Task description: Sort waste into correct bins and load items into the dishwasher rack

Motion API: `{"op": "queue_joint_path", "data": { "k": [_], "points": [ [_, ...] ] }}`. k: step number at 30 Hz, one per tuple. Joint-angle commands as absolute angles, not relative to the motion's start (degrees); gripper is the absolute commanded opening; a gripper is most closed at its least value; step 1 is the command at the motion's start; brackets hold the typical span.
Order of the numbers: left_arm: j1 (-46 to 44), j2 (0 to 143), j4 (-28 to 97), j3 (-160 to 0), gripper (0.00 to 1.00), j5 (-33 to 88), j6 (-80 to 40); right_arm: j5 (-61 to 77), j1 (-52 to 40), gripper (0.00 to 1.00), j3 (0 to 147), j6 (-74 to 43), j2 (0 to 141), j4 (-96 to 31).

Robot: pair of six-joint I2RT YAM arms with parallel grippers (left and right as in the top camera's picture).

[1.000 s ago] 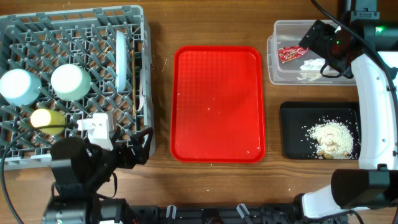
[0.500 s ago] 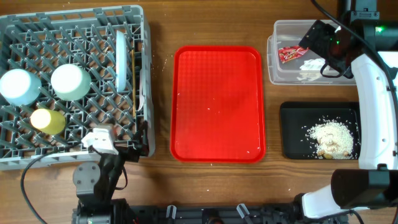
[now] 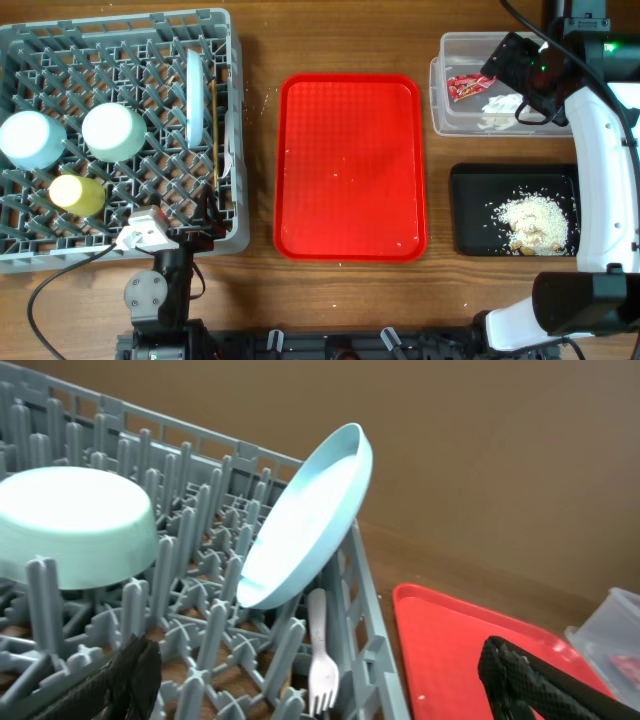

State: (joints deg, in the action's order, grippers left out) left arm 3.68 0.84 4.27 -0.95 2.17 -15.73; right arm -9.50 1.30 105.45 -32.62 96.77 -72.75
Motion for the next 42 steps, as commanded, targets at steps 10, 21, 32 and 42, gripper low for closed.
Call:
{"op": "queue_joint_path", "data": {
  "k": [10, 21, 32, 42],
  "points": [
    [3.31, 0.19, 4.25, -0.32, 1.00, 0.36, -9.21, -10.28, 1.21, 1.00, 106.13, -31.62, 96.44, -72.64],
    [3.31, 0.19, 4.25, -0.32, 1.00, 0.36, -9.21, -10.28, 1.21, 1.00, 106.13, -31.64, 96.44, -72.64],
    [3.31, 0.27, 4.23, -0.34, 1.00, 0.36, -9.21, -10.28, 0.80, 1.00, 106.13, -31.64, 92.20, -72.64],
    [3.31, 0.27, 4.25, -0.32, 1.00, 0.36, -9.21, -23.59, 0.08, 0.99, 106.13, -31.42, 69.97, -73.45]
  ]
}}
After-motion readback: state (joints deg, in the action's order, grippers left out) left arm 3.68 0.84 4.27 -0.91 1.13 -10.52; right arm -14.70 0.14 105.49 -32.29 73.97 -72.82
